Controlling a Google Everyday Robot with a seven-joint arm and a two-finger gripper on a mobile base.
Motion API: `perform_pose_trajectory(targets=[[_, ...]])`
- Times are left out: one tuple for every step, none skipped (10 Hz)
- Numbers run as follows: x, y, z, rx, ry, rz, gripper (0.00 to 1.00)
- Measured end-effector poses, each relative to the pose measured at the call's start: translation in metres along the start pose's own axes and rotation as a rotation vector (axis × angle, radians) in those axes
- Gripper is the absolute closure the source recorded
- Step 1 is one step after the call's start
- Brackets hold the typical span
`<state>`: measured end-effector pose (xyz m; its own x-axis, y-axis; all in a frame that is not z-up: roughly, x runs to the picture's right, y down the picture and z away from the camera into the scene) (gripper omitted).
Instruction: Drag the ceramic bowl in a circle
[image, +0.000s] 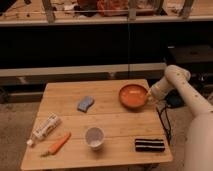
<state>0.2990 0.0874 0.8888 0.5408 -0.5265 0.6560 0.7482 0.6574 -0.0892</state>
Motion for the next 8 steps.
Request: perform_pose_trajectory(targets=[[-0.009, 0.017, -0.007, 0.002, 0.006, -0.005, 0.99], [-0.020, 0.031, -0.010, -0.004, 0.010, -0.017, 0.99], [-0.030, 0.038, -0.011, -0.006, 0.011, -0.033, 0.99], [-0.042, 0.042, -0.010, -0.006, 0.010, -0.056, 0.99], [-0.058, 0.044, -0.011, -0.002, 0.012, -0.094, 0.99], [-0.070, 0.043, -0.011, 0.000, 0.015, -0.133, 0.99], [-0.081, 0.034, -0.007, 0.004, 0.010, -0.176, 0.99], [-0.097, 0.022, 0.000, 0.005, -0.005, -0.233, 0.99]])
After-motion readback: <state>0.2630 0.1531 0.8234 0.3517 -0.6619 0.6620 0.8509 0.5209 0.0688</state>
